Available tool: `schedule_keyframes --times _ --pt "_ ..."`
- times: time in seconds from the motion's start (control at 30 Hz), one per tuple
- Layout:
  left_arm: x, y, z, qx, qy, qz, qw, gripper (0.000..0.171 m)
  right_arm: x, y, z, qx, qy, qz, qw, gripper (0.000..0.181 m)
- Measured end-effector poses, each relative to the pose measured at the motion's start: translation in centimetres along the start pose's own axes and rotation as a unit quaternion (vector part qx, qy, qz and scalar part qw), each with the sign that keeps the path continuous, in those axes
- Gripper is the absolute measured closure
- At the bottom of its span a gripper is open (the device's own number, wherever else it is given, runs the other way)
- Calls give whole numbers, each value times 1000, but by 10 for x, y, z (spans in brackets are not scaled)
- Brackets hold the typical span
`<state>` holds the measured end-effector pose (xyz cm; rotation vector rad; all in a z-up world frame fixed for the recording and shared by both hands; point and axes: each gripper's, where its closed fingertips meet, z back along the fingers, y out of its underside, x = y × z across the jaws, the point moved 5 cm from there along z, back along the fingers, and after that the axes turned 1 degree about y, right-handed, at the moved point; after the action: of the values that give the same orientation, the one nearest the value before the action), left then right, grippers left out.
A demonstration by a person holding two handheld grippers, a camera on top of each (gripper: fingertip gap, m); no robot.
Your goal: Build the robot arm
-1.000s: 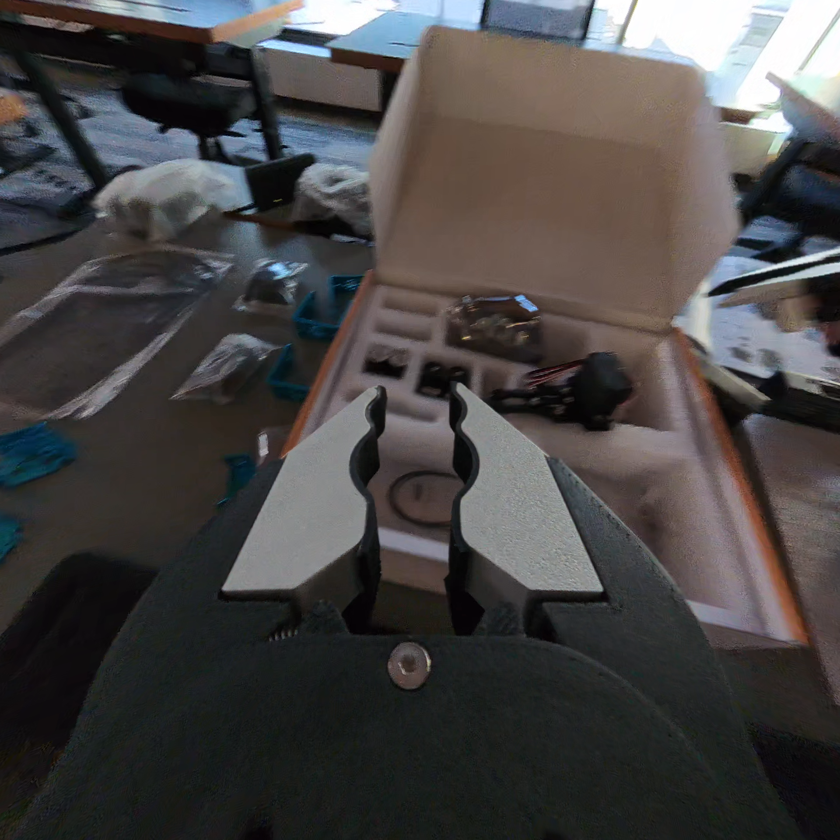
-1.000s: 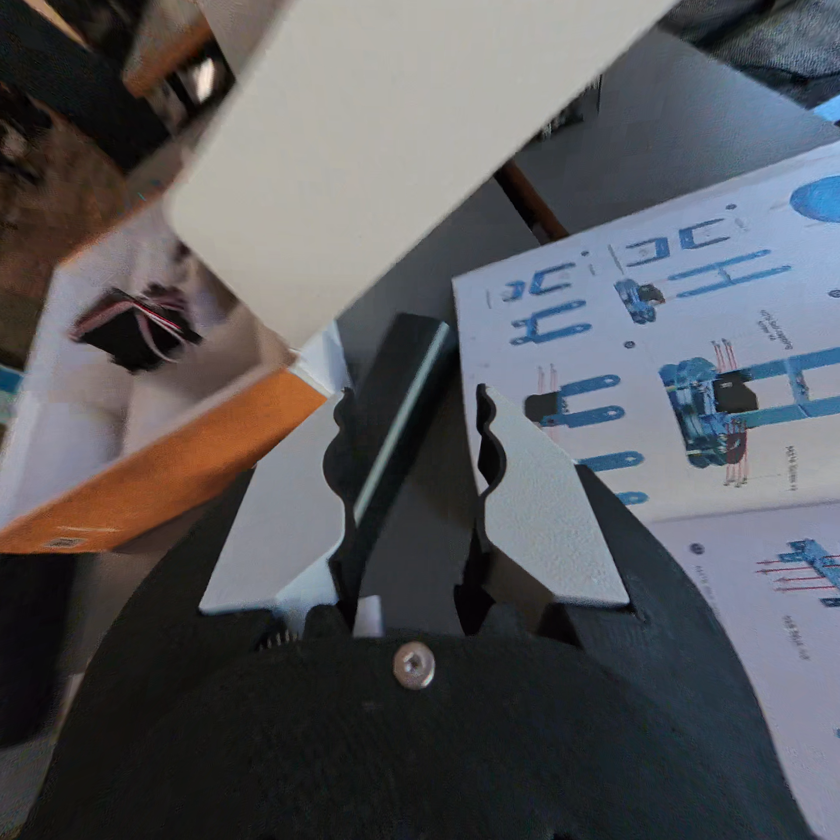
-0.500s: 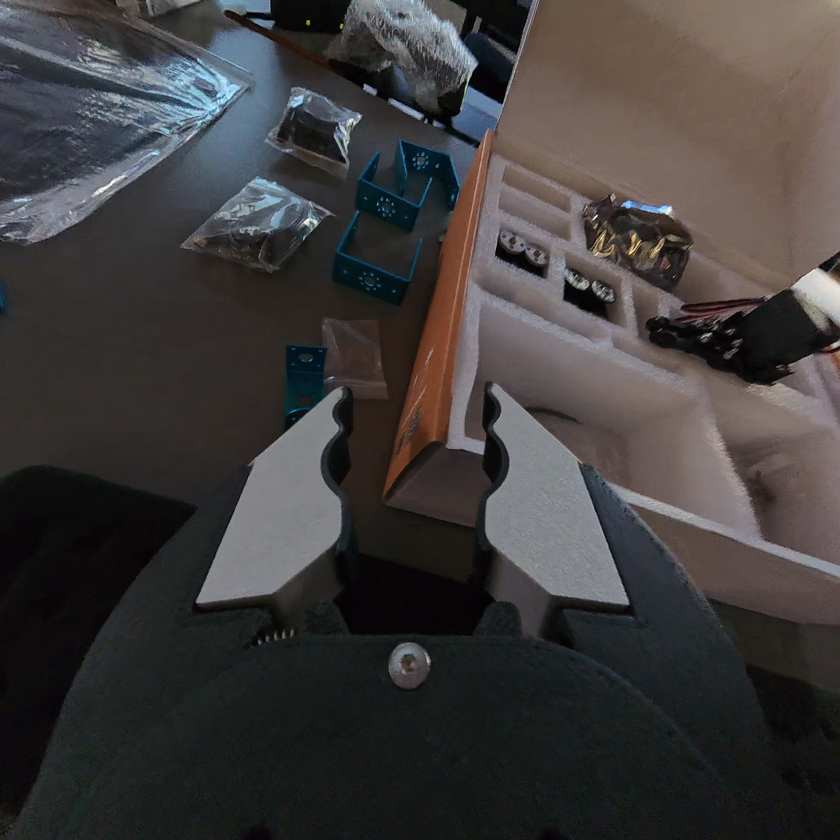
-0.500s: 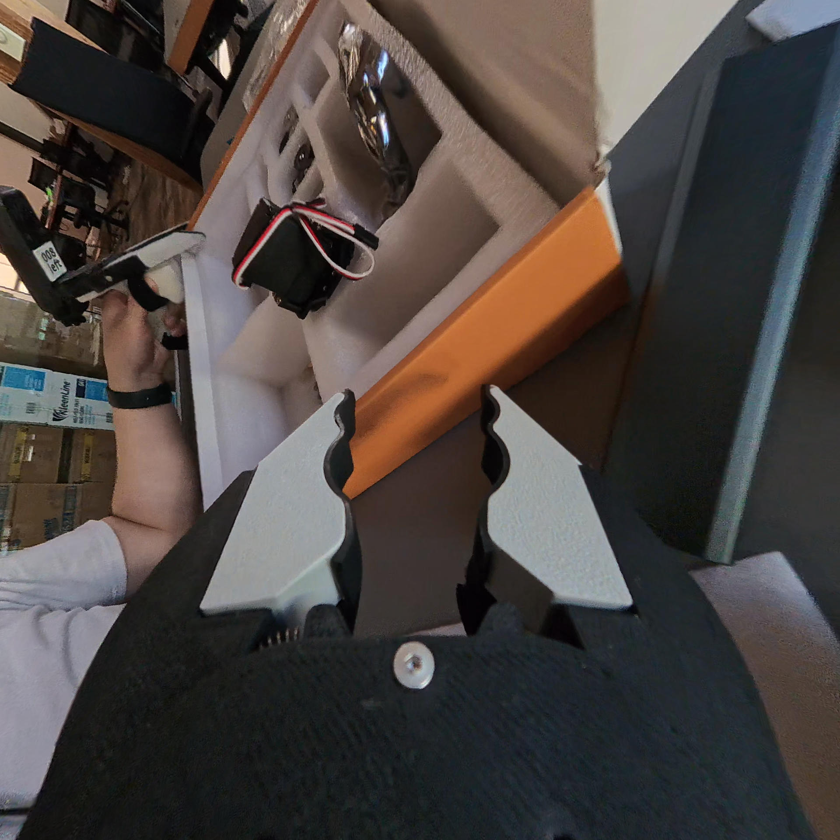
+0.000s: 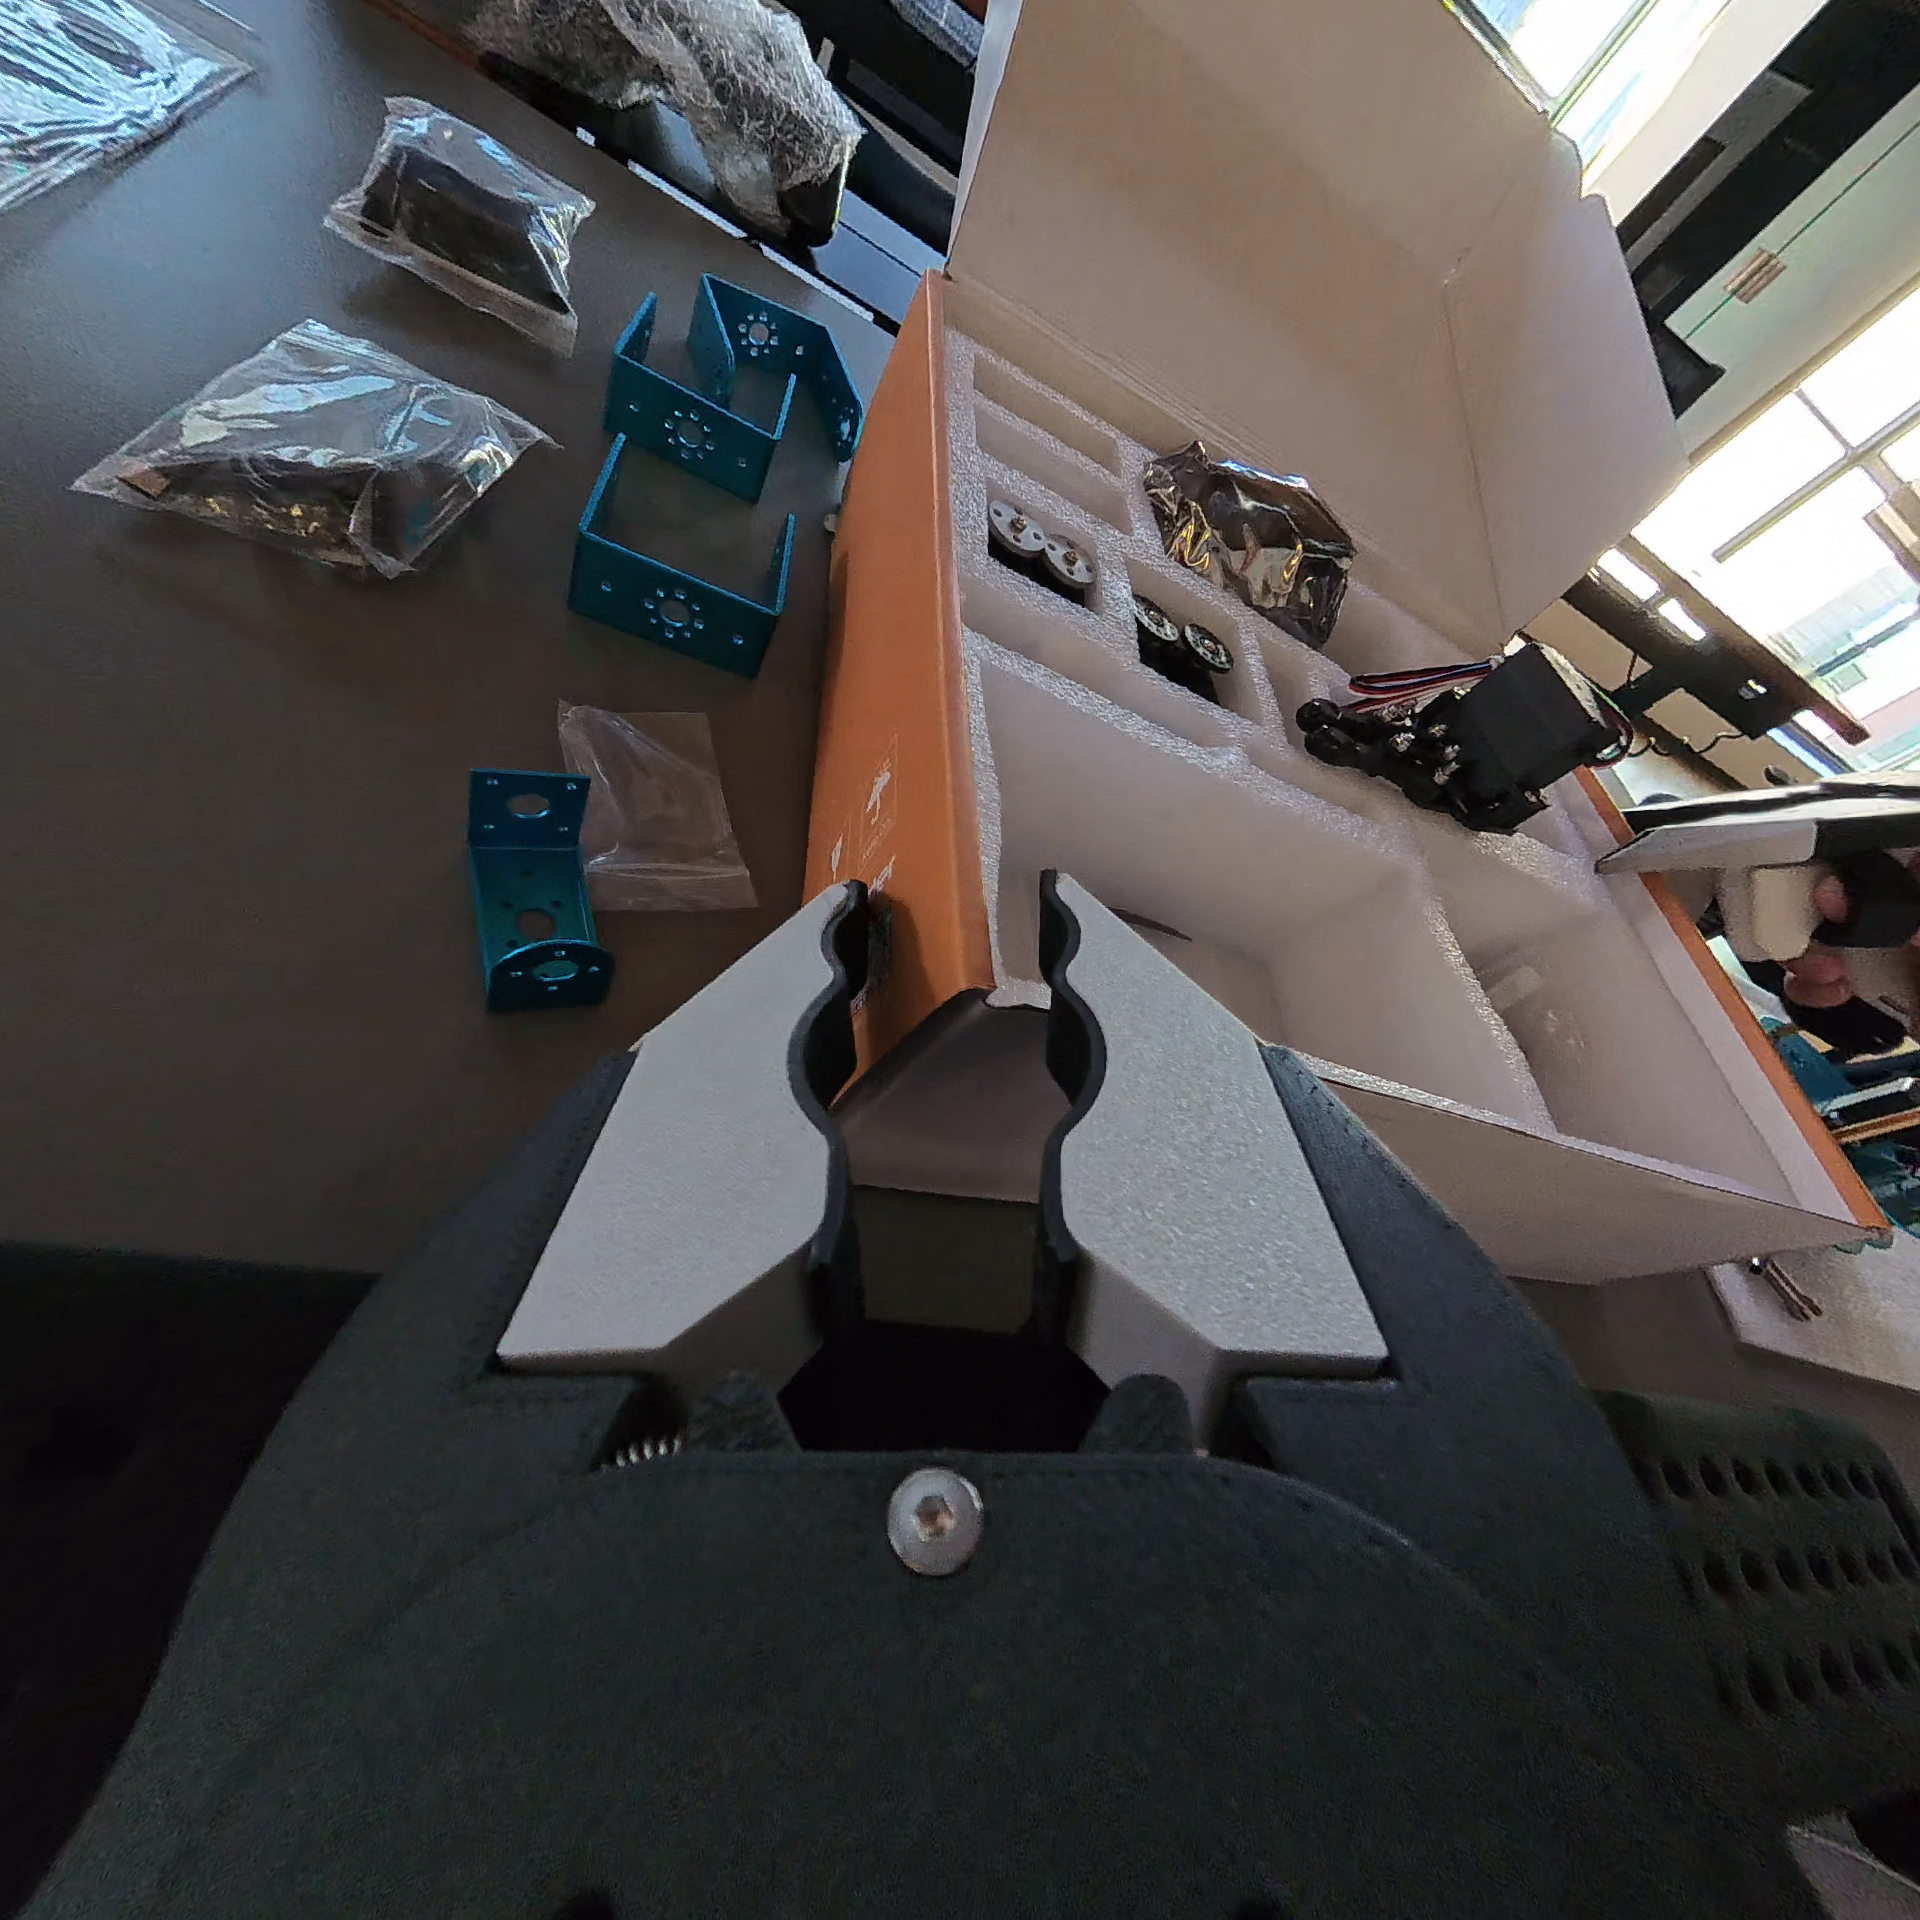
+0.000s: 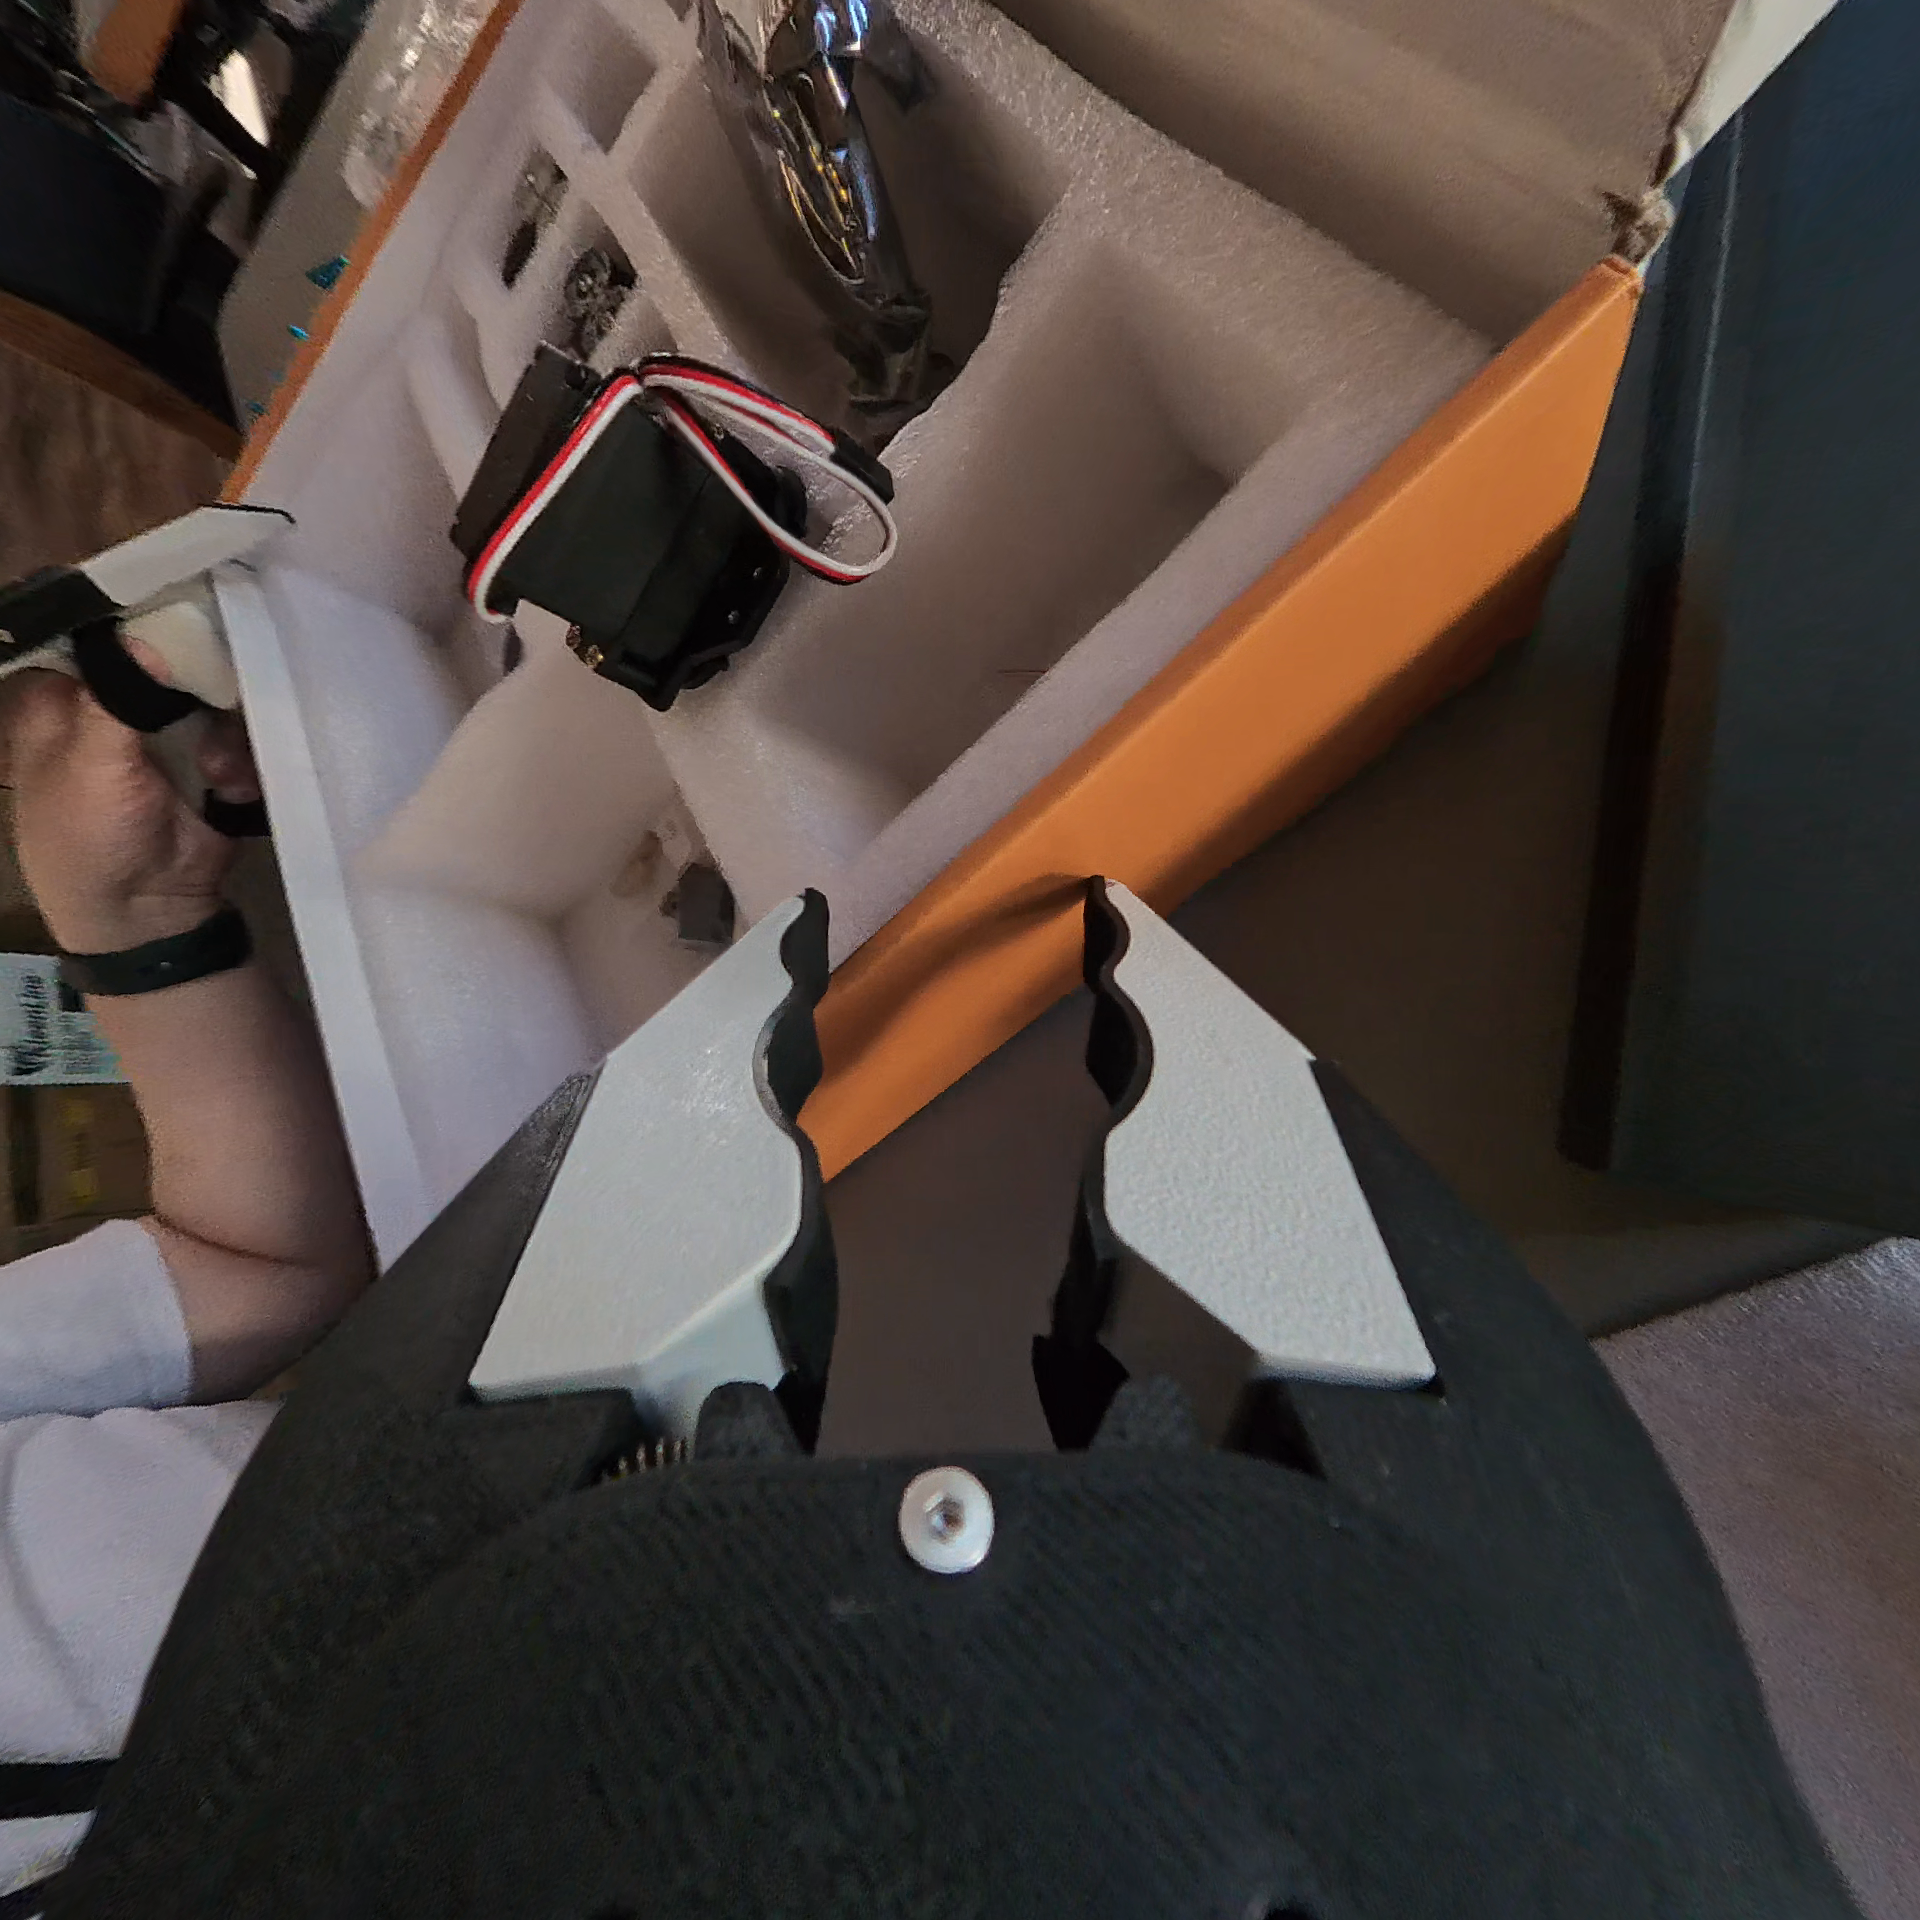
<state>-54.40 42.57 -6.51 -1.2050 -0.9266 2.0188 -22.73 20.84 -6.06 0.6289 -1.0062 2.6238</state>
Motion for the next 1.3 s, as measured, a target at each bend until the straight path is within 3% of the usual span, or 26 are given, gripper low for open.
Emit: schedule_keyframes --times 0.23,0.37,0.43,0.53,0.63,0.7,0.8,0.9,0.97,1.1,1.3 --pt "12 -4 7 -4 -2 2 1000 141 14 -1 -10 4 27 10 1000 129" --pt "12 -5 10 -13 27 26 999 137 11 -2 4 -6 67 78 995 124" --pt "9 -9 19 -42 48 38 997 132 6 -6 25 -27 109 134 985 111" --pt "6 -14 44 -99 31 21 994 132 -11 -11 80 -73 202 247 945 112" --pt "-12 -14 70 -144 1 -24 989 131 -50 -1 134 -100 262 320 905 118" --pt "-39 -16 79 -173 5 -49 984 132 -95 13 163 -80 308 311 895 118" --pt "-89 -17 74 -182 33 -84 979 137 -151 36 192 -66 302 280 909 118" --pt "-148 -22 55 -171 83 -101 977 139 -215 54 220 -85 298 146 939 118" --pt "-189 -26 38 -155 117 -120 973 141 -247 58 235 -141 255 44 956 119" --pt "-270 -39 -7 -127 165 -172 963 143 -282 38 259 -291 140 -72 944 120" --pt "-387 -54 -98 -65 234 -233 942 146 -345 8 243 -278 84 -157 944 124"
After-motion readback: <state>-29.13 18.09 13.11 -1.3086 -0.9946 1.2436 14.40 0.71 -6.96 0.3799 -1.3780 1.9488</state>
